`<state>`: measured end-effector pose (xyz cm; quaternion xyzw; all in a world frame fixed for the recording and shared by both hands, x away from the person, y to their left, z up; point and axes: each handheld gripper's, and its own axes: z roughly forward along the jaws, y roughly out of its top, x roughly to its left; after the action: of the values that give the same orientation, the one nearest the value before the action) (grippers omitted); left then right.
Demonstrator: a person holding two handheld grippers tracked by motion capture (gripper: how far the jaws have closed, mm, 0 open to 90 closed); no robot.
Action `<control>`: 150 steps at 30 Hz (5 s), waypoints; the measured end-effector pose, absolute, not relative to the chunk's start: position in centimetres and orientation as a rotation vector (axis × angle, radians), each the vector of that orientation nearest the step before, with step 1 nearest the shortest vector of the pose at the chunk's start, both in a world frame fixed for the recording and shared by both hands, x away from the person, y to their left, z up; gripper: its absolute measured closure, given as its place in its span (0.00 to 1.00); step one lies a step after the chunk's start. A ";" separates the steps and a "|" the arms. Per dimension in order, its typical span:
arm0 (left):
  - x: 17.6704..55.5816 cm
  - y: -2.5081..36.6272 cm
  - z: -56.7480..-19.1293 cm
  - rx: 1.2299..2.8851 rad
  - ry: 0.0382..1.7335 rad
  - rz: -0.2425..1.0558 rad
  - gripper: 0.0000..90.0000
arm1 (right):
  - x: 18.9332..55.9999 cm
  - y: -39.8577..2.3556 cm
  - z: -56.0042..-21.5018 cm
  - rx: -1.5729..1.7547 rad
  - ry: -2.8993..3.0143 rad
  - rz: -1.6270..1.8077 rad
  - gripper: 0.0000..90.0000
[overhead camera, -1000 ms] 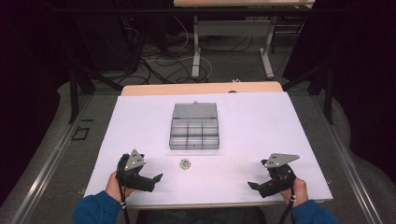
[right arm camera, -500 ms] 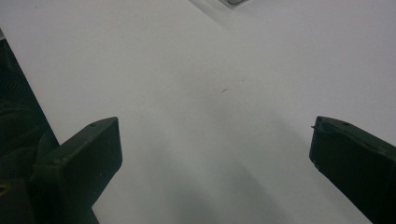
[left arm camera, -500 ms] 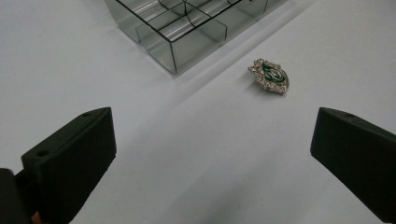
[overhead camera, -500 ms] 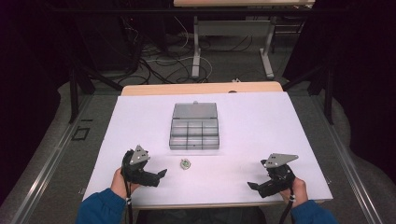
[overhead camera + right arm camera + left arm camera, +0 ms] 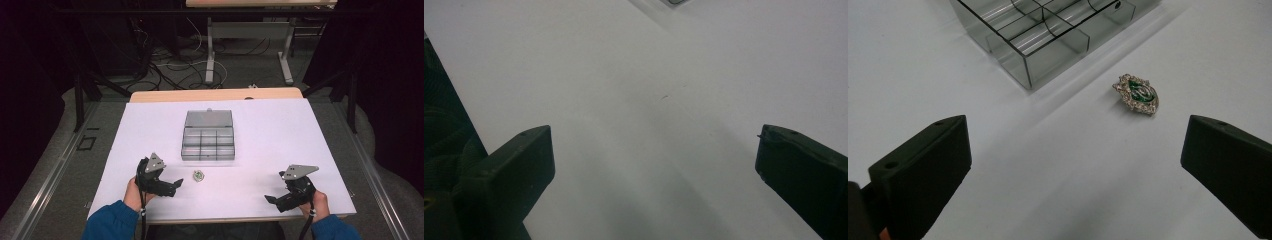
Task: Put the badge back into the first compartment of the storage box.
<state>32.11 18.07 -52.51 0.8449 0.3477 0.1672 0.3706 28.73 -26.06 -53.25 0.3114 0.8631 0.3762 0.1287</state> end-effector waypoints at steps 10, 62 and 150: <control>33.1 16.0 -52.8 2.184 0.873 0.402 0.00 | 28.7 -26.1 -53.3 0.906 2.510 1.095 0.02; 35.6 12.0 -55.4 2.271 0.835 0.170 0.64 | 28.6 -26.1 -53.4 0.898 2.505 1.087 0.03; 35.0 14.8 -51.0 2.095 0.706 0.297 0.98 | 28.4 -26.3 -53.3 0.913 2.490 1.067 0.00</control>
<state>35.03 14.80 -50.96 0.8434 0.2842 0.1196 0.4399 28.36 -26.32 -53.28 0.3162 0.8623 0.3695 0.1413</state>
